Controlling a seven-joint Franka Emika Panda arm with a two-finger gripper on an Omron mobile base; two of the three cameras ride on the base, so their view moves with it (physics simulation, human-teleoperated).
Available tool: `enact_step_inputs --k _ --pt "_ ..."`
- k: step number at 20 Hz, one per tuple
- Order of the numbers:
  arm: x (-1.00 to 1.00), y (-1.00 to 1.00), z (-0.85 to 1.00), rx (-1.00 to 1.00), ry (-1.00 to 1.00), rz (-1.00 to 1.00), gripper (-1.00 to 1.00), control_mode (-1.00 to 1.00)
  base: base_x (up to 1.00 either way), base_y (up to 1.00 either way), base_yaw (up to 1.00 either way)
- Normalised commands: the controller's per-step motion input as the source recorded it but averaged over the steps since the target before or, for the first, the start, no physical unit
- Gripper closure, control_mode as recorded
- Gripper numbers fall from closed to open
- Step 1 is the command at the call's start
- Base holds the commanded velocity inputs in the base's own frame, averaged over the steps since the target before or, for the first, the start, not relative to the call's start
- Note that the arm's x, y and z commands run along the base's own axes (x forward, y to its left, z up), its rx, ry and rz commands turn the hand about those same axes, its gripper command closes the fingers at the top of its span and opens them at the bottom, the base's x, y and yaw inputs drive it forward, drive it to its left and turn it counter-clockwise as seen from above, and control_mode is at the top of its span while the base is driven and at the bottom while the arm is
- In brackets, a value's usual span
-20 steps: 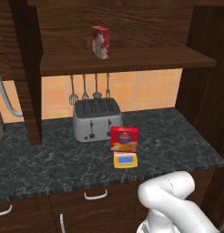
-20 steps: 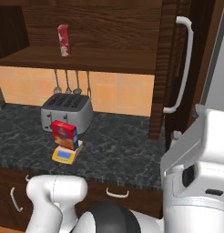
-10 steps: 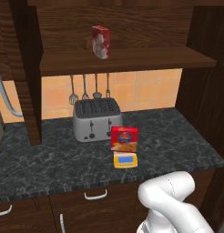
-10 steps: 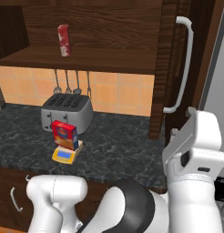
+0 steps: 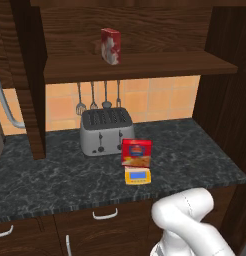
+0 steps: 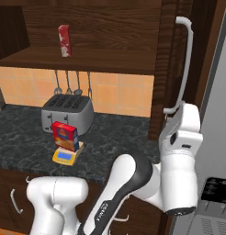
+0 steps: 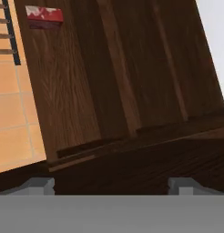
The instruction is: Pick the boxed food and place it on the digital scale for weighing, and close the cabinet.
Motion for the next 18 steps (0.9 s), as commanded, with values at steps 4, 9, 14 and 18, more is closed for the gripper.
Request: enact_step_inputs --k 4,9,14,18 --pt "0.41 0.48 0.05 -0.01 -0.23 0.05 -1.0 -1.0 0.0 0.0 0.0" --pt "0.97 1.0 0.0 -0.14 -0.24 0.06 -1.0 -1.0 0.0 0.0 0.0" --pt "1.0 1.0 0.13 -0.19 -0.28 0.04 -1.0 -1.0 0.0 0.0 0.0" --pt "1.0 1.0 0.3 -0.19 -0.22 0.01 -1.0 -1.0 0.0 0.0 0.0"
